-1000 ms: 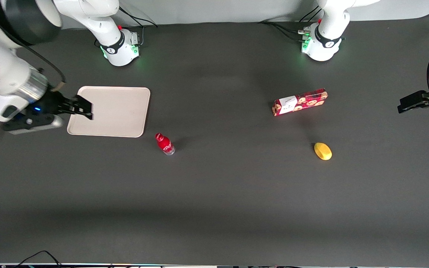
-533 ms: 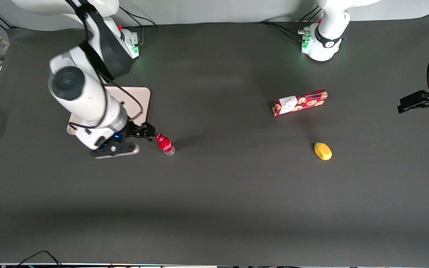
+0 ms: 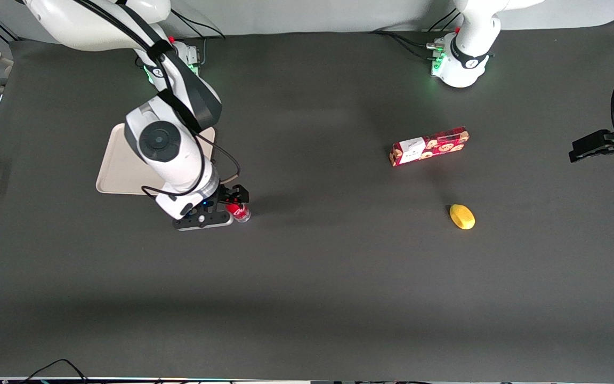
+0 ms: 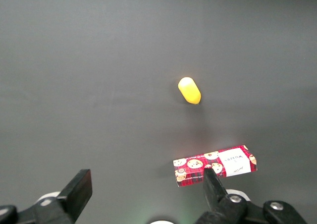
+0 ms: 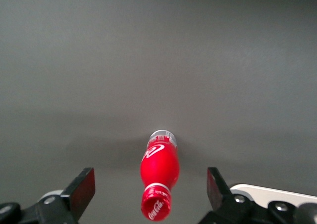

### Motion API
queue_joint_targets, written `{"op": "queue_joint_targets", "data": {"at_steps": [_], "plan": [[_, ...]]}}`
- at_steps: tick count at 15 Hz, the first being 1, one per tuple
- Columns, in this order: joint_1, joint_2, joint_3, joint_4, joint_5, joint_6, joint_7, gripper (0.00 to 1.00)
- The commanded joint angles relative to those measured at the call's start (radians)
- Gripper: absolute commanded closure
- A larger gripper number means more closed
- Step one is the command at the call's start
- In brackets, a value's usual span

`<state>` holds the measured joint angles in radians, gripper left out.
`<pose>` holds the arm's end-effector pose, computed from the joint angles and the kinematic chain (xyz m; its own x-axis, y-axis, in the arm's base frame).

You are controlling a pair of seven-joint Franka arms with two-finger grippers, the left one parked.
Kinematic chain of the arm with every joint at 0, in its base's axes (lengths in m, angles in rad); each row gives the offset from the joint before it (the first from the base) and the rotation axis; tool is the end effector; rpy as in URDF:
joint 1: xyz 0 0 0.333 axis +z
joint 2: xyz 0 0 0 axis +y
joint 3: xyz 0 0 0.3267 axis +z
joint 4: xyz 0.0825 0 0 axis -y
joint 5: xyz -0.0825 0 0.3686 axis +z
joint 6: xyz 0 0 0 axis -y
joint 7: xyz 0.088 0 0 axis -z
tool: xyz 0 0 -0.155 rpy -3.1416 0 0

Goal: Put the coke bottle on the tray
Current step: 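Lower the open right gripper around the bottle and close it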

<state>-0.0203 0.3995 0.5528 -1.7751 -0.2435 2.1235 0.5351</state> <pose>0.5688 0.2840 0.3336 0.9960 0.0875 0.0156 0.0876 -0.9961 -0.0056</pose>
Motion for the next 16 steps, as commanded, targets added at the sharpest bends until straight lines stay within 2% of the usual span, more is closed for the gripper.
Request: {"op": "queue_joint_targets", "data": {"at_steps": [1,7,8,9,10,12,13,16], "plan": [[-0.003,-0.024,0.01,-0.112,-0.053,0.081,0.055,0.0],[-0.007,-0.031,0.01,-0.168,-0.054,0.095,0.048,0.01],[-0.009,-0.031,0.01,-0.168,-0.053,0.093,0.048,0.08],[-0.013,-0.031,0.01,-0.168,-0.053,0.093,0.046,0.21],[-0.015,-0.031,0.01,-0.167,-0.053,0.093,0.045,0.36],[-0.016,-0.031,0.01,-0.164,-0.05,0.092,0.045,0.71],[-0.018,-0.031,0.01,-0.162,-0.048,0.092,0.052,0.83],[-0.016,-0.031,0.01,-0.162,-0.043,0.09,0.062,0.94]]}}
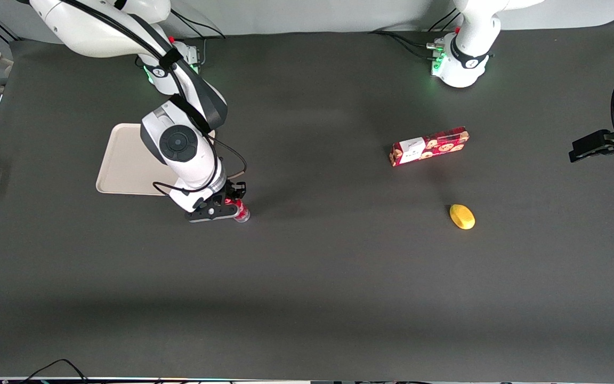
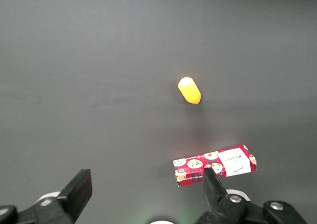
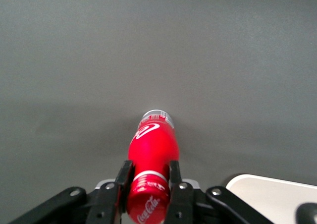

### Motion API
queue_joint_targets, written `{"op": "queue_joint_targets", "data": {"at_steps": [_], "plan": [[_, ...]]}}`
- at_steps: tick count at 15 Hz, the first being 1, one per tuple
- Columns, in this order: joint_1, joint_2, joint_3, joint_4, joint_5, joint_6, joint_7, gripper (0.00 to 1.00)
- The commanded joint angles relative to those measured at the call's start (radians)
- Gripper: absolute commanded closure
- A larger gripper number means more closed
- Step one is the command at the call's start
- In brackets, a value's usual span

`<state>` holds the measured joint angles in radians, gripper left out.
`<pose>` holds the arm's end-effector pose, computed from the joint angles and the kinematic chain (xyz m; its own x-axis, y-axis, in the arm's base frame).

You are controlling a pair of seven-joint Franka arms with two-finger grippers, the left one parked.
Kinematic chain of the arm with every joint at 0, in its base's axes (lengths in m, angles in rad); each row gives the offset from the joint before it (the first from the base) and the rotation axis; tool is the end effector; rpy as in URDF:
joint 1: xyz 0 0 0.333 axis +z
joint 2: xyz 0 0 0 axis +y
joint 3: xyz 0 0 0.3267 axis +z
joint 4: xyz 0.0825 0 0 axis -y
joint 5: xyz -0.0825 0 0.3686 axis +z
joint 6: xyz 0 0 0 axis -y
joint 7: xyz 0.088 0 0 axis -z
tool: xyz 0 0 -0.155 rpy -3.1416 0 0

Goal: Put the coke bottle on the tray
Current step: 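Lower the open right gripper around the bottle and close it, then lift the held bottle and carry it toward the tray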

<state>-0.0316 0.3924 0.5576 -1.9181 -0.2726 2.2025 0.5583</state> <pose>0.5383 0.2765 0.2842 0.9943 0.1033 -0.0261 0.1040 -0.9942 0.0273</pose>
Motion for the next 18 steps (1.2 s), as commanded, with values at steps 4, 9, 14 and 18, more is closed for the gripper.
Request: {"op": "queue_joint_targets", "data": {"at_steps": [4,9,14,18], "plan": [[-0.007,-0.033,0.005,0.013,-0.002,0.0,0.07,1.0],[-0.008,-0.121,0.001,0.2,0.05,-0.271,0.092,1.0],[-0.06,-0.3,-0.053,0.228,0.107,-0.446,0.011,1.0],[-0.091,-0.433,-0.171,0.235,0.173,-0.627,-0.22,1.0]]}}
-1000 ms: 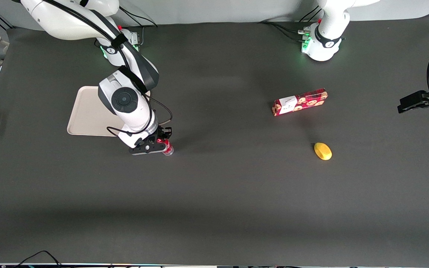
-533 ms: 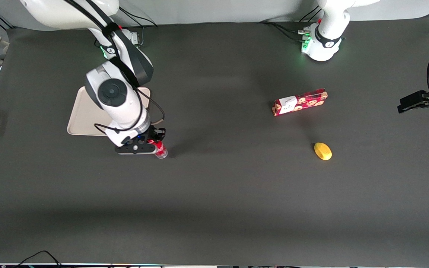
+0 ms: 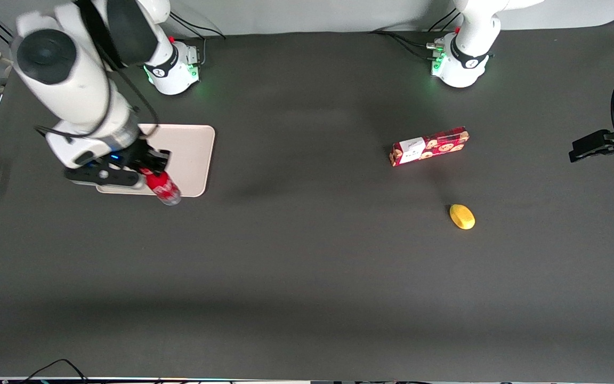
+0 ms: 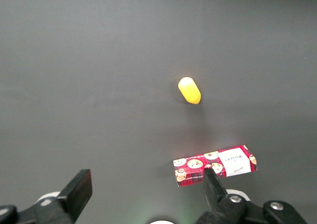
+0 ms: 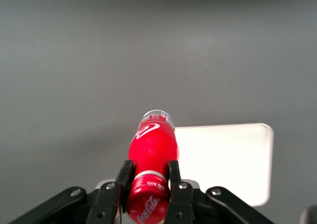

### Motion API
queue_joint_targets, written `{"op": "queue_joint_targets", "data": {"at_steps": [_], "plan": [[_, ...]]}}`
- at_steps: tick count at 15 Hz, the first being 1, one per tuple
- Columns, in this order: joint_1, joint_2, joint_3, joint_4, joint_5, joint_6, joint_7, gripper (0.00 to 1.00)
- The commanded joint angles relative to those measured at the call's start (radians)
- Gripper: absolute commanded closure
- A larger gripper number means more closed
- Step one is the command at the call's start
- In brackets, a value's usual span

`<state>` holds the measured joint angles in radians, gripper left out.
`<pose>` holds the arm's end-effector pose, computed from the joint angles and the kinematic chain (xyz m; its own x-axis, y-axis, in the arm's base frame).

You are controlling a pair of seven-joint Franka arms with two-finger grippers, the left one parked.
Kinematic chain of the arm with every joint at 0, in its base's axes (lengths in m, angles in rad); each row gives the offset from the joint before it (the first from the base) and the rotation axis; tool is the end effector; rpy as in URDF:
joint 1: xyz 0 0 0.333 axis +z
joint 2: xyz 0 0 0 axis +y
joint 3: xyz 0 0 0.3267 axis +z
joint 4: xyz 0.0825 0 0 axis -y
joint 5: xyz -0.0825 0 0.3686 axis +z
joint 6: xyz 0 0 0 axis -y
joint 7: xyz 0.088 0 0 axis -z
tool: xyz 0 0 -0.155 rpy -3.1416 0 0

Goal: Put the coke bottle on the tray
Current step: 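Lift the held bottle and carry it toward the tray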

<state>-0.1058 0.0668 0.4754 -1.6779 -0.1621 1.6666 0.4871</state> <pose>0.5292 0.1733 0.5147 0.9954 -0.0961 -0.0027 -0.0947 -0.9845 0.1474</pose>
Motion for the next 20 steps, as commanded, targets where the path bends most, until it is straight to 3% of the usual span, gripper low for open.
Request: {"op": "queue_joint_targets", "data": {"at_steps": [1,6,12,18,20], "plan": [[-0.018,-0.136,-0.125,-0.006,0.073,-0.118,-0.194,1.0],[-0.052,-0.295,-0.297,-0.144,0.093,-0.144,-0.483,1.0],[-0.052,-0.438,-0.428,-0.547,0.093,0.195,-0.642,1.0],[-0.052,-0.438,-0.69,-0.857,0.09,0.535,-0.931,1.0],[-0.052,-0.432,-0.728,-0.928,0.078,0.637,-0.955,1.0]]}}
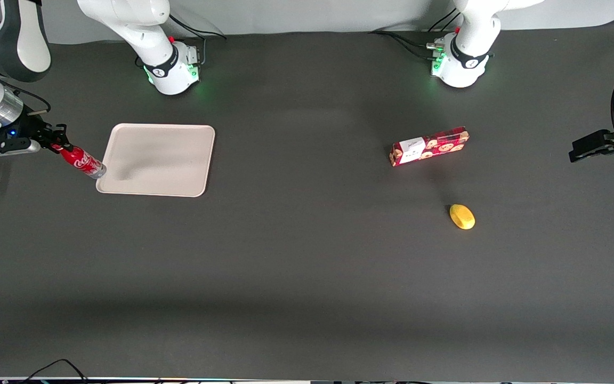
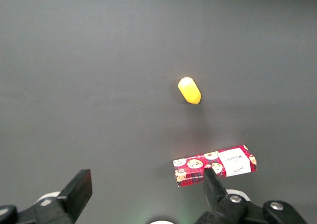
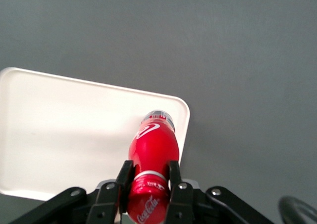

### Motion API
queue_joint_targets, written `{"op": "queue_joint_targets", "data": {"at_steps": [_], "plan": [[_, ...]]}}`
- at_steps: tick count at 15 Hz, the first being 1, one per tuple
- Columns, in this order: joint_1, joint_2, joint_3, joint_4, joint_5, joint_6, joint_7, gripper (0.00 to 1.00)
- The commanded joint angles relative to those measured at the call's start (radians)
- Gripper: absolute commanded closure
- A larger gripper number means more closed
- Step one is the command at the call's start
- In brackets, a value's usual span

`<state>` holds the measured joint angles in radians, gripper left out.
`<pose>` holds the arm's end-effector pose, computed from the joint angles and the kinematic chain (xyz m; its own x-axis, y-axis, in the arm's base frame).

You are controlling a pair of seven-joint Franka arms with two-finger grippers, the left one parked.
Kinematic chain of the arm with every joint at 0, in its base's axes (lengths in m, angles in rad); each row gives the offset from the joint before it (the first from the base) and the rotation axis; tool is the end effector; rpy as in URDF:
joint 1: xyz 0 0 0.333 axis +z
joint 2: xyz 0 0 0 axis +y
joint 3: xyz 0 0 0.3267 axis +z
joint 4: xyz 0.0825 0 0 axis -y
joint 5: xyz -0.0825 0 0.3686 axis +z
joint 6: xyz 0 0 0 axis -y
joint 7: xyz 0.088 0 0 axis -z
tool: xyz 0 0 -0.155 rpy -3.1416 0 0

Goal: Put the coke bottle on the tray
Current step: 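Lower the bottle onto the tray corner and open the right gripper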

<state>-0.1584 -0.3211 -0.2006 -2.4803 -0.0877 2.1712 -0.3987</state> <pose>0.3894 -0.1519 0.3764 0.9951 0.0987 0.0029 0.0986 -0.9951 0.0118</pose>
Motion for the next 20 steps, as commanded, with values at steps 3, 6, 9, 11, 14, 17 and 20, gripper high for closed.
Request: {"op": "queue_joint_targets", "data": {"at_steps": [3,6,9,11,14,17,20], "plan": [[-0.001,-0.023,-0.053,-0.201,-0.01,0.225,-0.071,1.0],[-0.001,-0.012,-0.054,-0.226,-0.032,0.236,-0.069,1.0],[-0.003,0.0,-0.054,-0.232,-0.035,0.236,-0.071,1.0],[-0.003,0.008,-0.054,-0.23,-0.081,0.236,-0.069,0.75],[-0.001,0.014,-0.057,-0.227,-0.095,0.236,-0.069,0.0],[0.008,0.013,-0.056,-0.206,-0.095,0.23,-0.052,0.0],[0.016,0.016,-0.049,-0.088,-0.09,0.167,-0.046,0.0]]}}
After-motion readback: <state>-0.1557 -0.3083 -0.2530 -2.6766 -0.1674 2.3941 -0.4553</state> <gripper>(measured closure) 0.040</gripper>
